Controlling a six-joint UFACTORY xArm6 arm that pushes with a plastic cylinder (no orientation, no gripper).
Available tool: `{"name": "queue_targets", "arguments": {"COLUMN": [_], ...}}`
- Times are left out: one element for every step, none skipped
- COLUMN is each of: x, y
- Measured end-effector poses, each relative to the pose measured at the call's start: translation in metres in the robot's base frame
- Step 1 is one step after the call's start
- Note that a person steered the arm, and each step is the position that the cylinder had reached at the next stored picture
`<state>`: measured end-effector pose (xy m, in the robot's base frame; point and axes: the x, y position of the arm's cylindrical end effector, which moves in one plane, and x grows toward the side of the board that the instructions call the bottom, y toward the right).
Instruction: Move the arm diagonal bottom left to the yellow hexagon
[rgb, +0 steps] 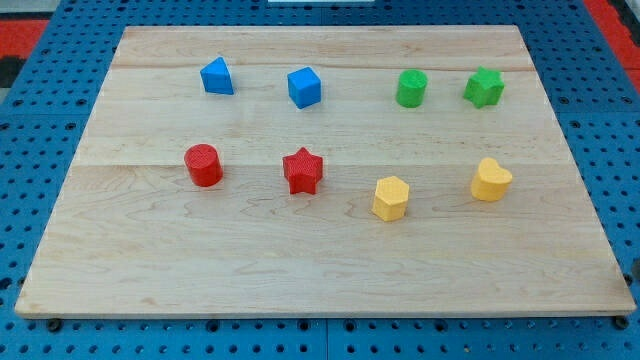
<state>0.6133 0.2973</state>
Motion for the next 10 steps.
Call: {"name": "queue_targets", "arguments": {"x": [0.005,0.006,0.005,0.003,-0.053,-0.081,-0.075,-0.075,-0.075,-0.074], "y": [-0.069,-0.129,-0.229,-0.321,-0.346,-0.354,-0.354,-0.354,-0.354,-0.353]}}
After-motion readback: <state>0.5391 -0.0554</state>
